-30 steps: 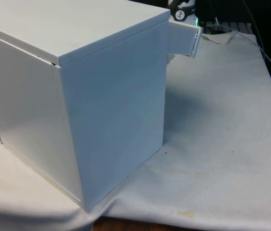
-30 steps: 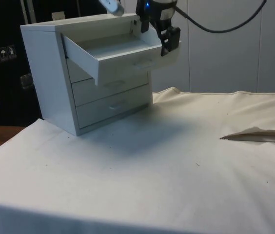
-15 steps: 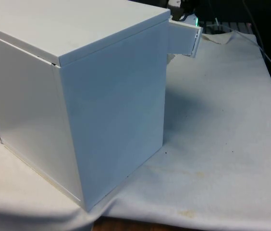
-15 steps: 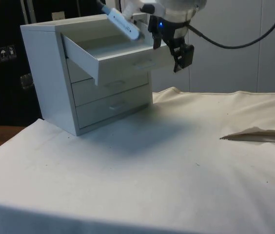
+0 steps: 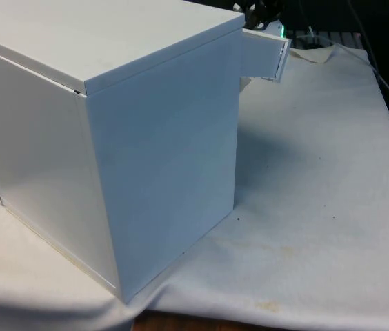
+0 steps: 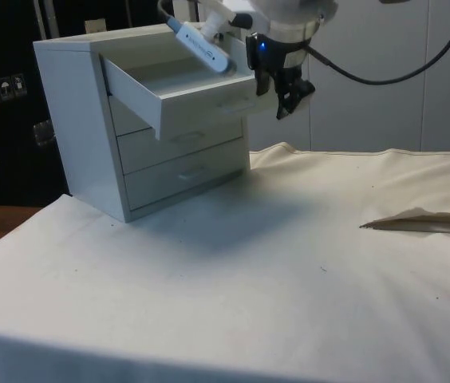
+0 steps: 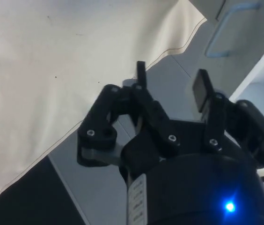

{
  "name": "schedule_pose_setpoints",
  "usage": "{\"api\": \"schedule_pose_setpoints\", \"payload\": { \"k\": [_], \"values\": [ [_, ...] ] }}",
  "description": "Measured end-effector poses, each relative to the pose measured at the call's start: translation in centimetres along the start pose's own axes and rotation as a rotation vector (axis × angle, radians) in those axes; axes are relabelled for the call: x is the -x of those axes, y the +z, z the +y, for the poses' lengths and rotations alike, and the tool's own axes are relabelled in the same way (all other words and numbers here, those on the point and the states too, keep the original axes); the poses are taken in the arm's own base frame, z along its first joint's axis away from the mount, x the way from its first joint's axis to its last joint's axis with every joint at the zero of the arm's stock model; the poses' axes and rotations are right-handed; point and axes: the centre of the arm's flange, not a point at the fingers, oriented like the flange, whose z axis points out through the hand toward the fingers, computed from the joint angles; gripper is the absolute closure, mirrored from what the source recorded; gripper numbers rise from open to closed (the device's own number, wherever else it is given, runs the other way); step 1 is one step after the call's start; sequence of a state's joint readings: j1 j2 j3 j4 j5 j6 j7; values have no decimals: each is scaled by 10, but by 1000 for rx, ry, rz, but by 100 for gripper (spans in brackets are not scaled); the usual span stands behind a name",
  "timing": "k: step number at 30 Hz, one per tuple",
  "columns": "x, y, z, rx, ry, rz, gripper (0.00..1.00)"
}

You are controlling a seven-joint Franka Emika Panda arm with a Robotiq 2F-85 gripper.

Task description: Open the drawer, then close it.

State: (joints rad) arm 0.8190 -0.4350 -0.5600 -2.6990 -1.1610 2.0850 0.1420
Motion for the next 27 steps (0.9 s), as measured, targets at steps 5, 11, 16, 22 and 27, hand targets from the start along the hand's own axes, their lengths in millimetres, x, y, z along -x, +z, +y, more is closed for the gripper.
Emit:
{"api": "schedule_pose_setpoints", "payload": {
  "k": [5,11,16,22,27],
  "values": [
    [0,0,0,1,-2,-1,69],
    [0,-1,1,2,0,-1,100],
    [-6,3,13,11,8,-14,100],
    [-14,7,21,23,11,-26,100],
    [-25,11,33,41,18,-41,100]
  ]
}}
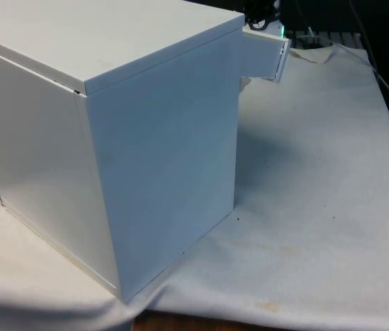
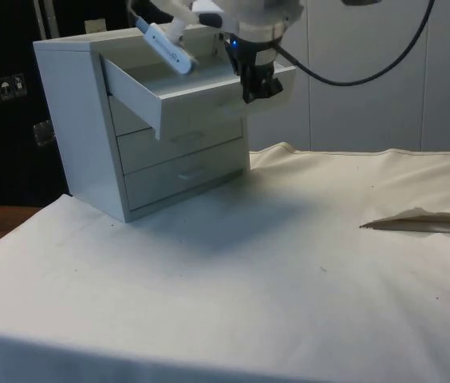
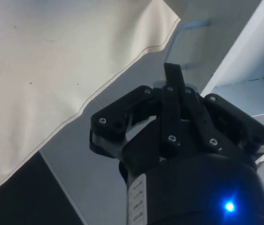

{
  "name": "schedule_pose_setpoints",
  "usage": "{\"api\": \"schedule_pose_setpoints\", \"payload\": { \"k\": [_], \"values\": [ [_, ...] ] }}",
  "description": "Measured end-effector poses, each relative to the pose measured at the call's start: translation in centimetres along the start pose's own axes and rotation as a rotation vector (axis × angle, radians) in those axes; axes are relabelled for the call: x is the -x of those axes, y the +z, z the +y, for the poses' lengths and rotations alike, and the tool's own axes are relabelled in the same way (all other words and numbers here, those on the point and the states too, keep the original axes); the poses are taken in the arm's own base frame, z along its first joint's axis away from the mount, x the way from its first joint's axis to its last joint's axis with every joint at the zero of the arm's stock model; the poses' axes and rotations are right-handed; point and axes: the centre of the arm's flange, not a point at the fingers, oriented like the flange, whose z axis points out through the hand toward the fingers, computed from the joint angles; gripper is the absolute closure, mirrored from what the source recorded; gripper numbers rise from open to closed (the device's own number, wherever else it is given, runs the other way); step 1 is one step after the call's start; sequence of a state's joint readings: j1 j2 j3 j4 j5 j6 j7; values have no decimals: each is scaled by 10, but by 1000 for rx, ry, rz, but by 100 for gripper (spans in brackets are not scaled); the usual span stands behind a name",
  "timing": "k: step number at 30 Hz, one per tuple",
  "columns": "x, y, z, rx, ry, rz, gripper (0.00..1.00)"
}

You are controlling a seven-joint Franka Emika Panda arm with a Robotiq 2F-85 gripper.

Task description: Open the drawer, then close it.

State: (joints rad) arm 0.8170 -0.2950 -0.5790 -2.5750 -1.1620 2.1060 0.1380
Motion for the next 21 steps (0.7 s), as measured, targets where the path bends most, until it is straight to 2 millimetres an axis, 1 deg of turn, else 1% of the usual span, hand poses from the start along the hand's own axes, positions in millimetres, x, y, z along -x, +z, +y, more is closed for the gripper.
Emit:
{"api": "schedule_pose_setpoints", "payload": {
  "k": [9,17,21],
  "values": [
    [-9,3,12,21,9,-22,100],
    [-8,2,22,39,14,-59,100],
    [-7,2,22,44,13,-75,100]
  ]
}}
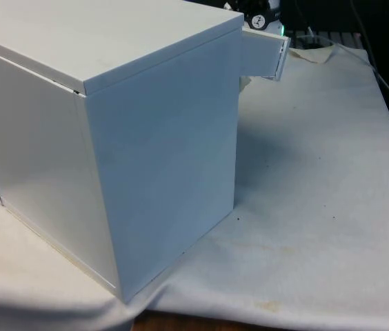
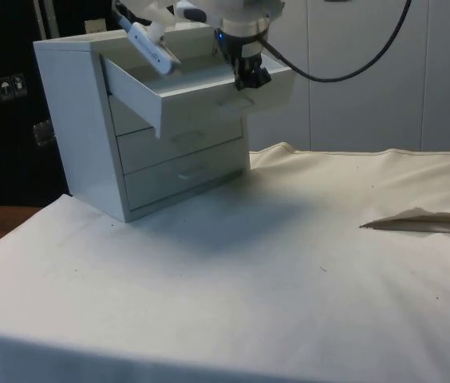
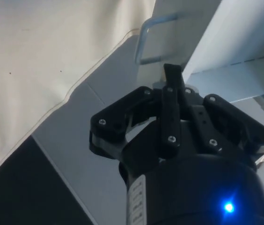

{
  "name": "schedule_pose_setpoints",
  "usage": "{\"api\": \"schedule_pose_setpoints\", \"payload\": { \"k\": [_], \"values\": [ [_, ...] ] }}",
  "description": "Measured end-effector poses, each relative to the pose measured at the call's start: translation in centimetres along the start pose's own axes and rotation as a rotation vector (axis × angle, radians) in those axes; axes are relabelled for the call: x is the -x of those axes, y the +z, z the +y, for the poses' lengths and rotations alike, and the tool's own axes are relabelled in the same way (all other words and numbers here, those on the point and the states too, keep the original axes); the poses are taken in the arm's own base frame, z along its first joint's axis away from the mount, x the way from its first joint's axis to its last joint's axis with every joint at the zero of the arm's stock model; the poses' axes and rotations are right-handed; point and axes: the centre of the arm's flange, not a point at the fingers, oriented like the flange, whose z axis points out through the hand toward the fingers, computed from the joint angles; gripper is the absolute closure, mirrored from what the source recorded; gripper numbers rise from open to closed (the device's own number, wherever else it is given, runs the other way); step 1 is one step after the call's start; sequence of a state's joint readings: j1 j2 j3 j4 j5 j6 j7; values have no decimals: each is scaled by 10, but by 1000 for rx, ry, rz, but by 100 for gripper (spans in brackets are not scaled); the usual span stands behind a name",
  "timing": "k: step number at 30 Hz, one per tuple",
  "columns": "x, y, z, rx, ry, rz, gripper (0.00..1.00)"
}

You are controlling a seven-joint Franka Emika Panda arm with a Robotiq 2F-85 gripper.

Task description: Open the drawer, then close it.

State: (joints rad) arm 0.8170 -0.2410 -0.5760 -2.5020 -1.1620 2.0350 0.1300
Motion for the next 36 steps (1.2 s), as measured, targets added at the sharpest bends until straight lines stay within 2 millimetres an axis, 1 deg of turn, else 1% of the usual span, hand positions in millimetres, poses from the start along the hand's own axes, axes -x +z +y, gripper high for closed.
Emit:
{"api": "schedule_pose_setpoints", "payload": {
  "k": [14,22,30,36],
  "values": [
    [5,-1,10,21,4,-65,100],
    [3,-4,5,30,2,-69,100],
    [-1,-10,-8,30,4,-59,100],
    [-2,-3,-16,18,8,-59,100]
  ]
}}
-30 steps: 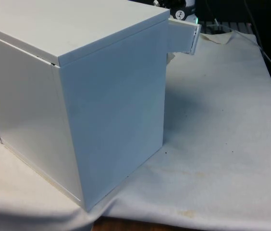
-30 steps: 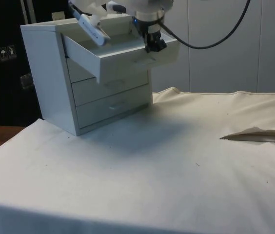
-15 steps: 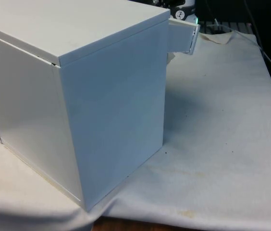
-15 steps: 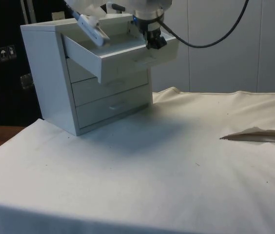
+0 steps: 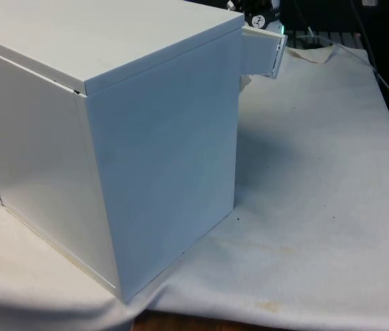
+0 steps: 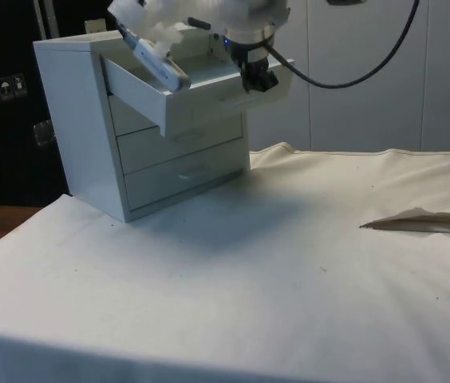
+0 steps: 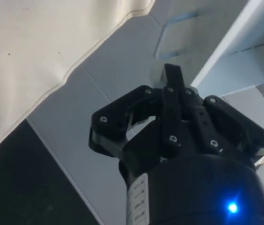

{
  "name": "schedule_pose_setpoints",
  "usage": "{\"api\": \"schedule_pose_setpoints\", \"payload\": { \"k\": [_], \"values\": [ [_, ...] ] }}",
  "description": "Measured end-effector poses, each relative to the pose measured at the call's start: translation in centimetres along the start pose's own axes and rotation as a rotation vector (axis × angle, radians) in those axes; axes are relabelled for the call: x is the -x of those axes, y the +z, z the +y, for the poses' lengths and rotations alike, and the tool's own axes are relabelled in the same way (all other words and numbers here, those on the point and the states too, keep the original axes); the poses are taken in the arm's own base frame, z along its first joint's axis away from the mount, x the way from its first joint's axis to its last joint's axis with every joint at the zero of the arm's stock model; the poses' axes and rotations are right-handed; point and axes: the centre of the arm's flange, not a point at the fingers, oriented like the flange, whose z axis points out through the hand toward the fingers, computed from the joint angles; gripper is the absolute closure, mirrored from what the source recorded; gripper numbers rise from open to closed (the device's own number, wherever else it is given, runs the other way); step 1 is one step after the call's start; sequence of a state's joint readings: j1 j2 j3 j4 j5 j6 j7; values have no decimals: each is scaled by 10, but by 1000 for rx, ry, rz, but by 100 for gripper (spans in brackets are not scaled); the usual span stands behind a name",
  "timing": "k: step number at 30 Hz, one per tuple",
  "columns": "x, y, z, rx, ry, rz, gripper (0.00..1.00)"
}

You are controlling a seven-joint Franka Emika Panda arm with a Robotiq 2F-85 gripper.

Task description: Open the drawer, then close it.

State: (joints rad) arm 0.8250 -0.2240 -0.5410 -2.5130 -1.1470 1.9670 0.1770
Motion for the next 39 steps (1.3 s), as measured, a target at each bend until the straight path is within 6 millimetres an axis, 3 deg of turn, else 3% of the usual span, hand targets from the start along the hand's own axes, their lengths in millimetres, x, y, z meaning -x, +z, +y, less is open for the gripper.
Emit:
{"api": "schedule_pose_setpoints", "payload": {
  "k": [7,14,39],
  "values": [
    [-8,21,0,-6,8,-6,100],
    [-7,27,7,7,13,-24,100],
    [6,14,47,36,49,-73,100]
  ]
}}
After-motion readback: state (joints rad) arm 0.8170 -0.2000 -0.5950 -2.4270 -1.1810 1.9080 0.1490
